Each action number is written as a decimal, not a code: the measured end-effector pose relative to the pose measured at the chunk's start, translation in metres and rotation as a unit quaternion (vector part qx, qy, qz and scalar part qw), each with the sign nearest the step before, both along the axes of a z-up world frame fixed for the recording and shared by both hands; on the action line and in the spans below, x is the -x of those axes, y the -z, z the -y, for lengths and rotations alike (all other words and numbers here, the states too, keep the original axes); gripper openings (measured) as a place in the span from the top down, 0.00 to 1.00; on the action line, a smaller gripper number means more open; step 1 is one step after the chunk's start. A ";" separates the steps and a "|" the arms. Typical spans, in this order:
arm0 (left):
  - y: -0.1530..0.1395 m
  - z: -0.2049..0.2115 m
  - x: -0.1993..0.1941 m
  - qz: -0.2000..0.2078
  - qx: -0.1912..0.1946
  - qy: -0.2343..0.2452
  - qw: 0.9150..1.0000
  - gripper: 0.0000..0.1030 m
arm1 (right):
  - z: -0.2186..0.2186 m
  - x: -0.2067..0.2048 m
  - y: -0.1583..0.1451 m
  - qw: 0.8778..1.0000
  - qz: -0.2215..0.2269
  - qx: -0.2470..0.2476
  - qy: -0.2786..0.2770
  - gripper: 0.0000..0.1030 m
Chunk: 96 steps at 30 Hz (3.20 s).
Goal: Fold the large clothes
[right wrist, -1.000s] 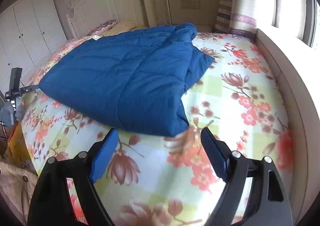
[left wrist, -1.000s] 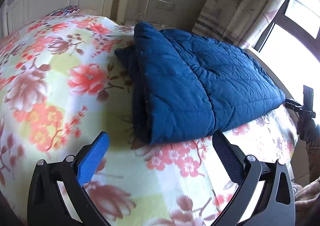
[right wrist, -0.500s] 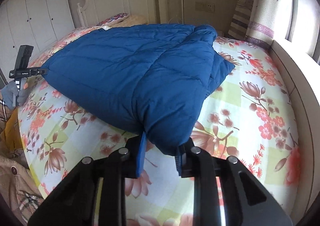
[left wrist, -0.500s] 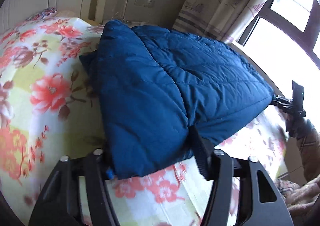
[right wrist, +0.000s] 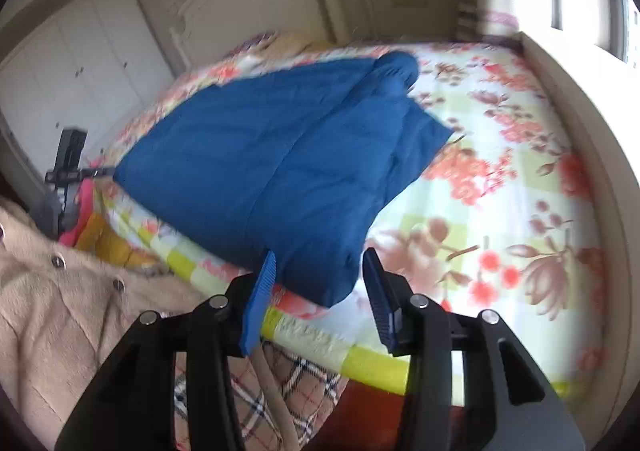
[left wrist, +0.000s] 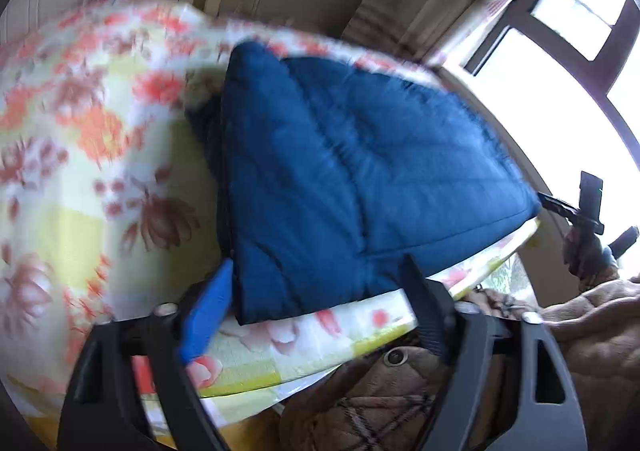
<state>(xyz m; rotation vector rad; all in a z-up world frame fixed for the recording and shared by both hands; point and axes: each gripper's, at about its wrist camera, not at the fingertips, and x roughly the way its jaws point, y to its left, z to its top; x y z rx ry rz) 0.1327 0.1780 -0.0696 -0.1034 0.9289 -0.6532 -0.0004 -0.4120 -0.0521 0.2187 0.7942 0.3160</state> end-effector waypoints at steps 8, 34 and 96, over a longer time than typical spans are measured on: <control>-0.077 0.078 -0.111 0.126 -0.025 -0.056 0.990 0.04 | -0.084 -0.165 -0.073 0.996 0.072 0.023 0.039 0.30; 0.055 0.193 -0.269 -0.015 -0.106 -0.034 0.994 0.04 | -0.229 -0.316 0.047 0.992 -0.040 0.119 -0.018 0.45; 0.004 0.227 -0.163 0.080 -0.200 -0.094 0.972 0.05 | -0.254 -0.208 0.008 0.978 -0.026 0.205 -0.032 0.25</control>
